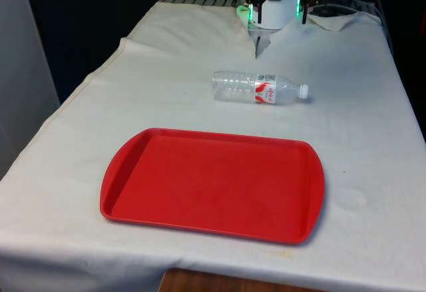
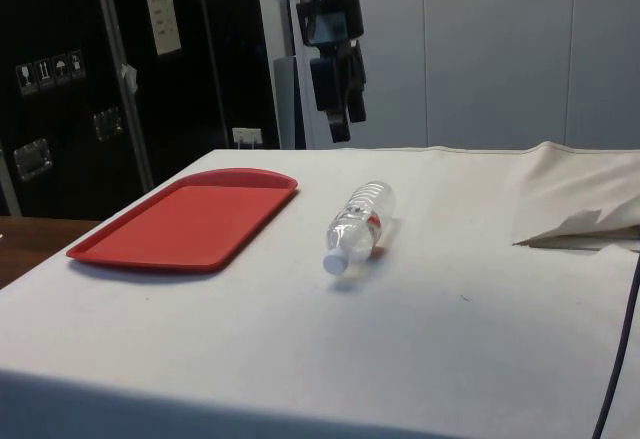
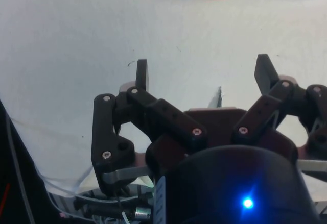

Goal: Place the bottle upright on the tray.

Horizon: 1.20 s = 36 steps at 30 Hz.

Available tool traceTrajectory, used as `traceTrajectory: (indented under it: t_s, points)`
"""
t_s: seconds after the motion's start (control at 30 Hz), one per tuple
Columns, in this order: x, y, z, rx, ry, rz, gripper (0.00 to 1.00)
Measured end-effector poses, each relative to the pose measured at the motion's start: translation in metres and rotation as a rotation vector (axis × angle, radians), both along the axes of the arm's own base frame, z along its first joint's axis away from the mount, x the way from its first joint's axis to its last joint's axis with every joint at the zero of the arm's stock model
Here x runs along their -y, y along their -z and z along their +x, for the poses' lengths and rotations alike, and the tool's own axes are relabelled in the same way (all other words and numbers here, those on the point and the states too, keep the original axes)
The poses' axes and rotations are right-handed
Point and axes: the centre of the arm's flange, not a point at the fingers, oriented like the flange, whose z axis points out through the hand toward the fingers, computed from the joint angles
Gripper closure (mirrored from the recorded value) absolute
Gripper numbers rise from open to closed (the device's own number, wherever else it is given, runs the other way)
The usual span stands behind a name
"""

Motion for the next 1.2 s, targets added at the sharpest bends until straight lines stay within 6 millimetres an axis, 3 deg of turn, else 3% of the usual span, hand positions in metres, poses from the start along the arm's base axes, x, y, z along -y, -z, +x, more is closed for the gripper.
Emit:
traceTrajectory:
  t_s: [1.2]
  points:
    - [-0.010, 0.010, -0.005, 0.056, -0.187, 0.010, 0.00]
